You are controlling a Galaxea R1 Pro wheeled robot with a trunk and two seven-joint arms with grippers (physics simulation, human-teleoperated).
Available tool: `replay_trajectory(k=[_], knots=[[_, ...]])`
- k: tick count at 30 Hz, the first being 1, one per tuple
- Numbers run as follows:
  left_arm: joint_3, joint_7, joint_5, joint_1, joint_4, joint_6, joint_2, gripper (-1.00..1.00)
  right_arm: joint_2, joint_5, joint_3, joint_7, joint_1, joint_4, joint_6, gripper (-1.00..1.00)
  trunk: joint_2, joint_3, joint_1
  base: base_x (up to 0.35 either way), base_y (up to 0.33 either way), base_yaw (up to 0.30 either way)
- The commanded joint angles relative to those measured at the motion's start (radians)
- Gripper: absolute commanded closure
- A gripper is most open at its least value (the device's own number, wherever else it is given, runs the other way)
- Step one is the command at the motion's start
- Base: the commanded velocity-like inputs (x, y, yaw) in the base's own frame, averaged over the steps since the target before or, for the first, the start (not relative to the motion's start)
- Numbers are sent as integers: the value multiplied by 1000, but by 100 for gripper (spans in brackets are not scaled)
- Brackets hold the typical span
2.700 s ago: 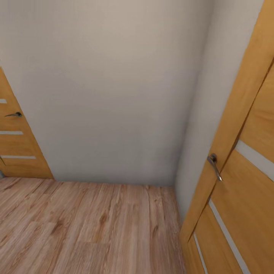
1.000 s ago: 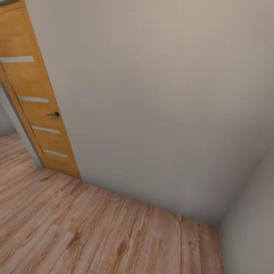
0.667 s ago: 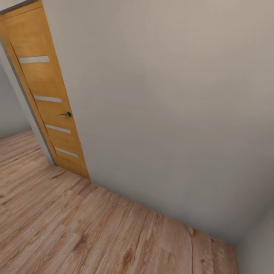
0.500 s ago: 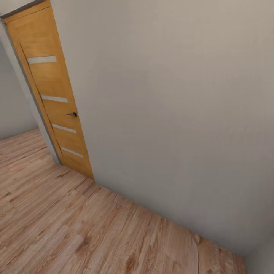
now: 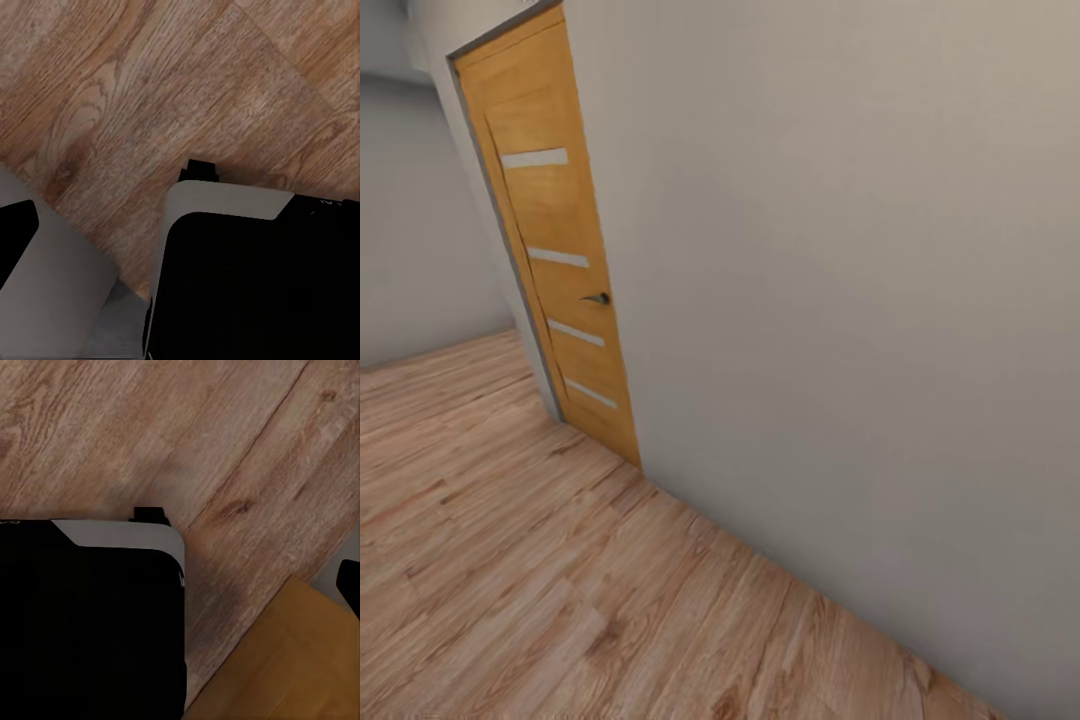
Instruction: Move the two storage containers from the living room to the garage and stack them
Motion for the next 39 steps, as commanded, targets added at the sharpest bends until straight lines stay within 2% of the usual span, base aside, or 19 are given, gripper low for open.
replay_trajectory(k=[1,23,39], knots=[[5,1,8,-1,0,3,0,-100,1,-10,8,0,-1,3,-6,-100,-1,-1,0,1,0,271],[4,1,8,-1,0,3,-2,-100,1,-10,8,0,0,3,-5,-100,-1,-1,0,3,0,271],[5,0,8,-1,0,4,0,-100,1,-10,8,0,0,3,-5,-100,-1,-1,0,283,0,271]])
